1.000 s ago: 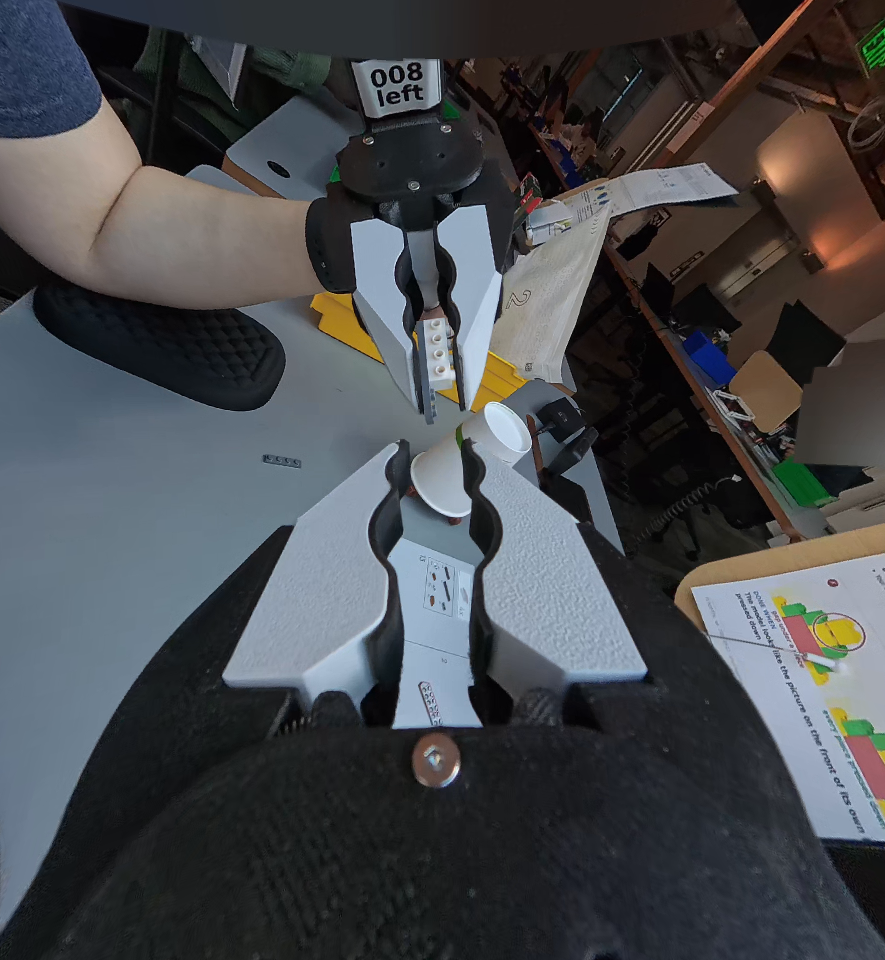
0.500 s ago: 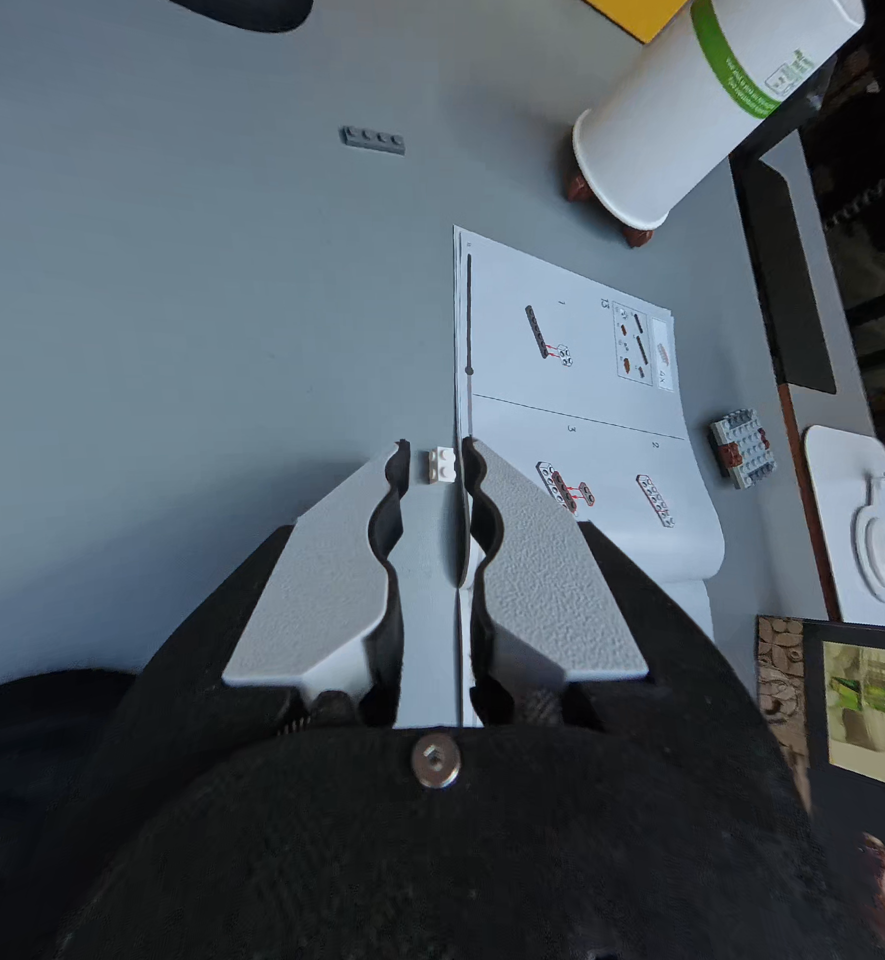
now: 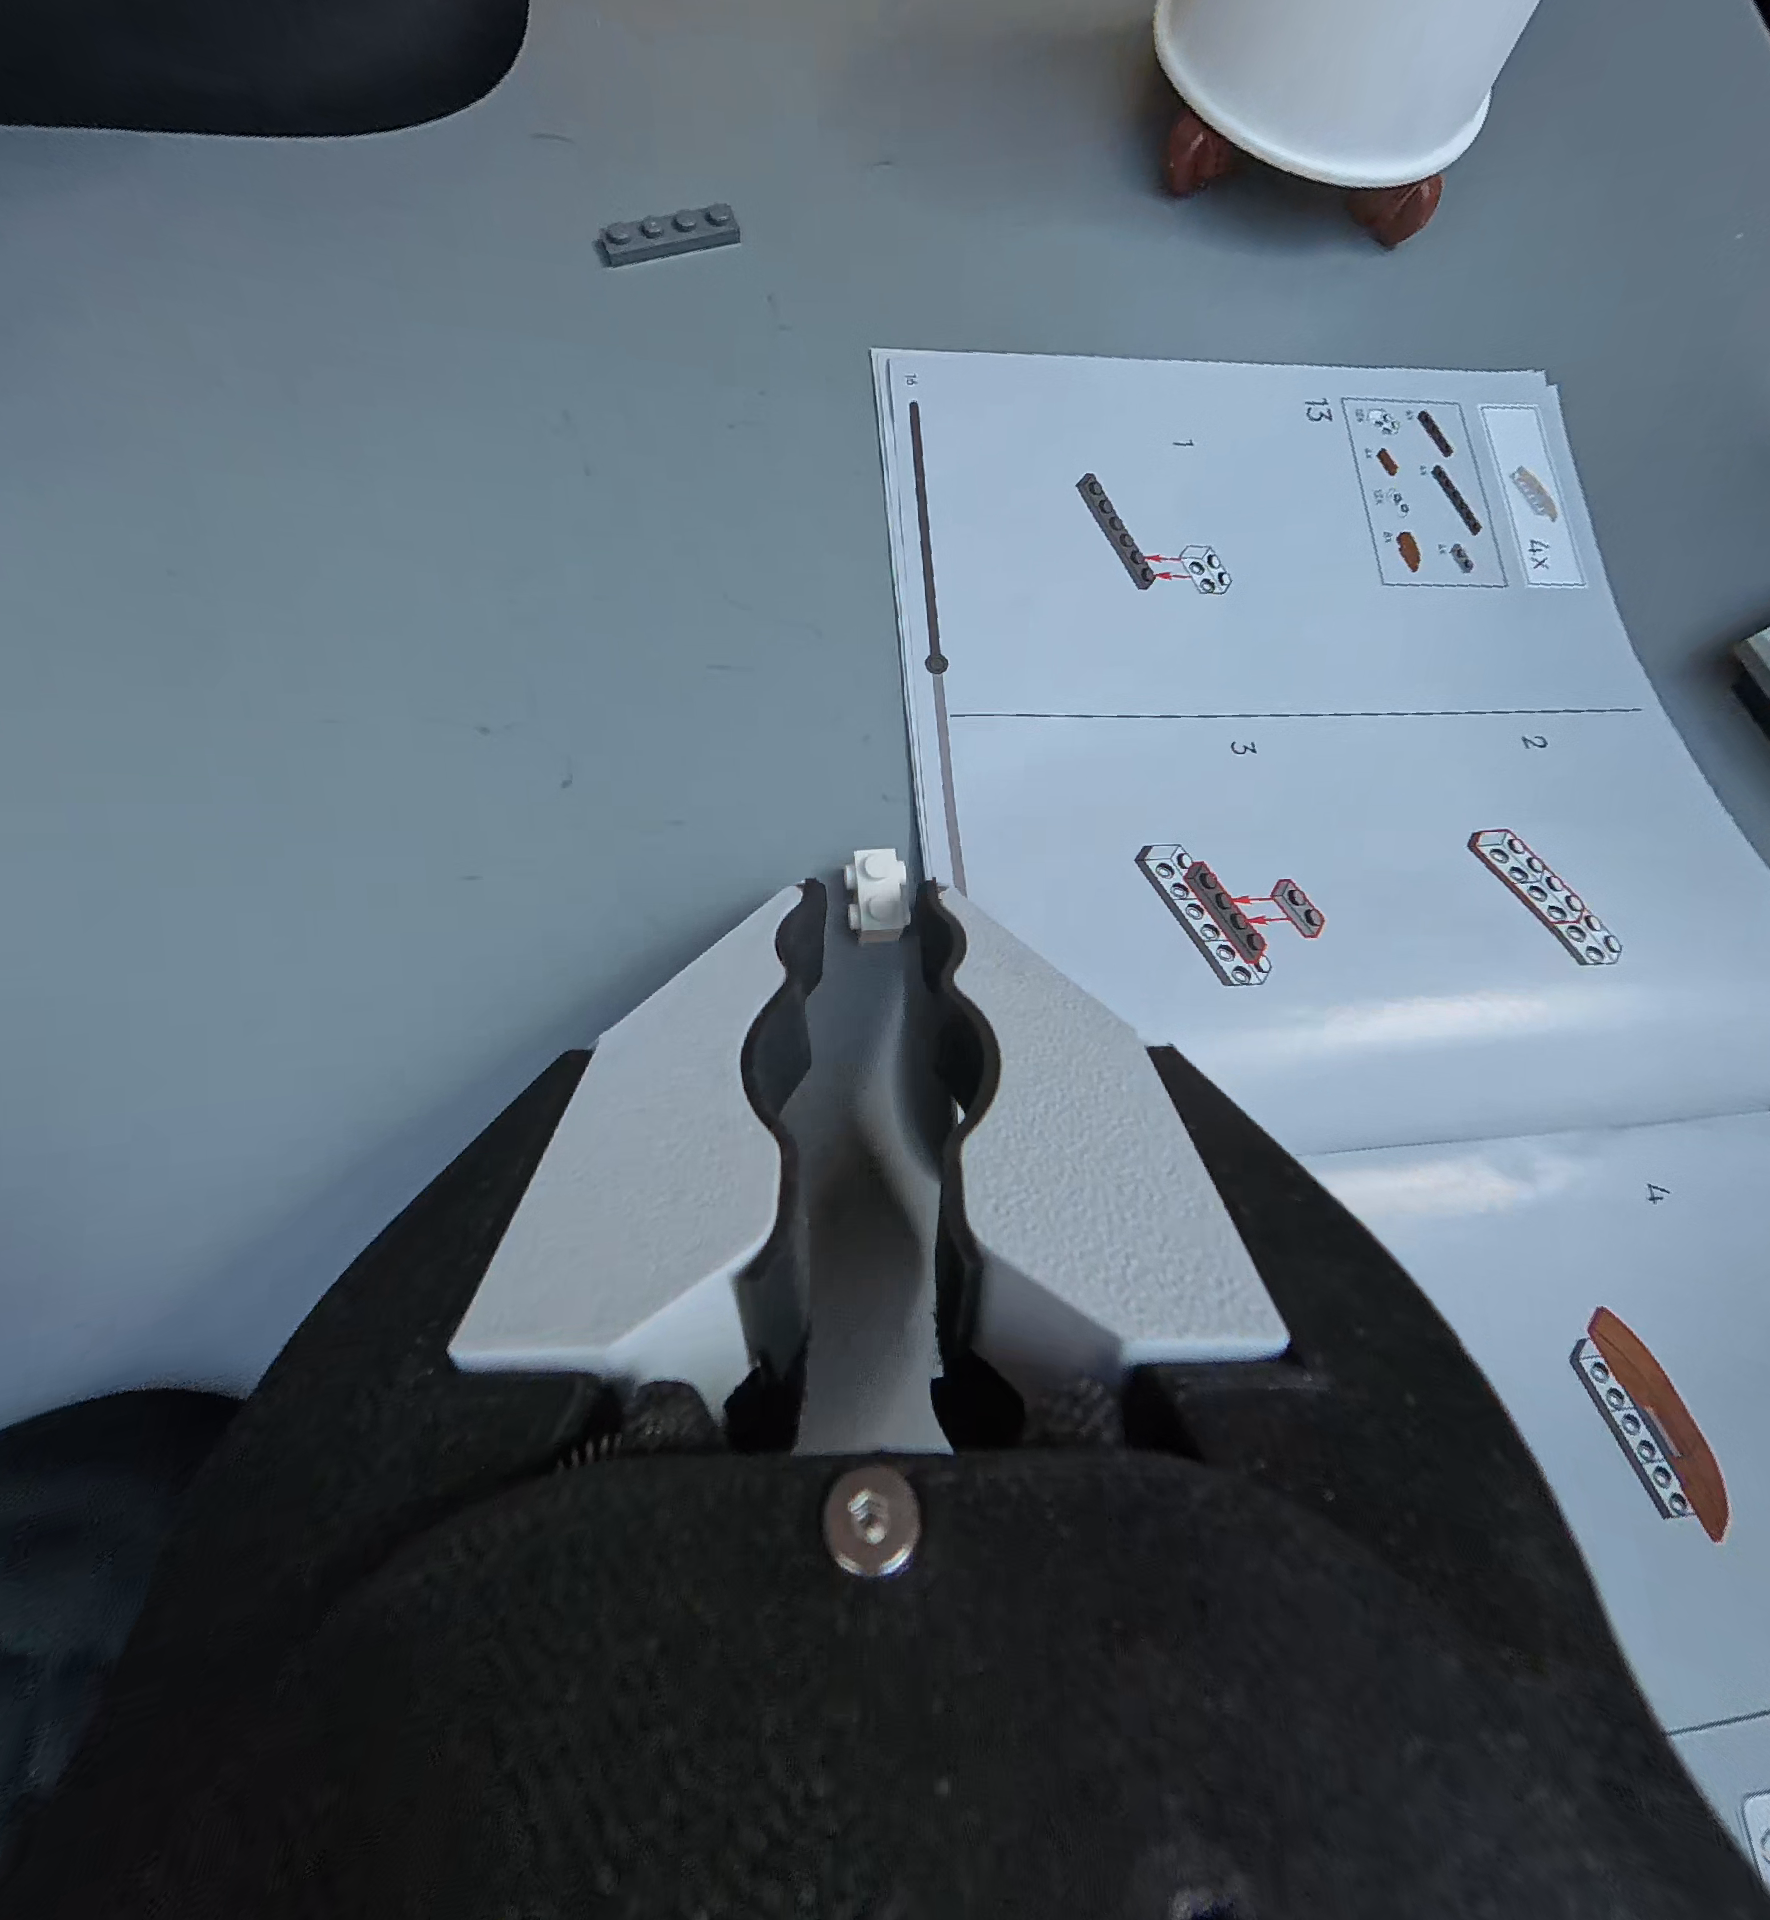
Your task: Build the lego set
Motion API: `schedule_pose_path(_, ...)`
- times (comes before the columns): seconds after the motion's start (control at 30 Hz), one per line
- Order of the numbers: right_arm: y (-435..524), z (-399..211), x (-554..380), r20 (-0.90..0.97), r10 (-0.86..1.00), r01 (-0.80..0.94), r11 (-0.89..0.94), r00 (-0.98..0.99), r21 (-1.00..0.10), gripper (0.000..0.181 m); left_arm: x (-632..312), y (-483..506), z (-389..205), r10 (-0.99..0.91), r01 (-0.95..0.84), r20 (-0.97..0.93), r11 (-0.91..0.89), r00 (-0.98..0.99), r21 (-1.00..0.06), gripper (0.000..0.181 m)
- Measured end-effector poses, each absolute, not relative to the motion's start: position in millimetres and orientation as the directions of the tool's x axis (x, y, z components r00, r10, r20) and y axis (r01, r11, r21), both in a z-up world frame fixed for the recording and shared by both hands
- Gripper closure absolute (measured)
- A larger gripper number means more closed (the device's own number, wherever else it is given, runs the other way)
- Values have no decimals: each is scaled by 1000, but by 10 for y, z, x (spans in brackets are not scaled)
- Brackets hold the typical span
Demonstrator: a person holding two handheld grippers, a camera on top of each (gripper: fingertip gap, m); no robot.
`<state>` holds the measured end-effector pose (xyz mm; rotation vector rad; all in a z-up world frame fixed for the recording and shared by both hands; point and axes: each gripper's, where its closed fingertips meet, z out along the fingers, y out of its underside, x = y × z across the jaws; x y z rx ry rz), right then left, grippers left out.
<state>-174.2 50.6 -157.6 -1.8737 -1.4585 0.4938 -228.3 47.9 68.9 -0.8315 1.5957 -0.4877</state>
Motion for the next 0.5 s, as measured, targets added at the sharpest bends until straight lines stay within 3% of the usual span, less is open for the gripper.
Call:
schedule_pose_path(0.17,488,-1538,-1755,76,941,633,-160,329,-758,171,-2275,459,639,-757,-253,-651,643,-63,-723,168)
schedule_pose_path(0.27,469,-1286,-1801,-55,921,501,-259,386,-826,171,-2266,468,633,-758,-262,-649,640,-63,-723,168)
schedule_pose_path(0.4,320,-230,-1938,-427,862,162,-479,273,-863,171,-2238,414,680,-741,-236,-669,661,-58,-712,168)
schedule_pose_path(0.5,246,552,-1906,-567,814,51,-576,127,-816,172,-2207,309,737,-729,-204,-681,678,-67,-706,168)
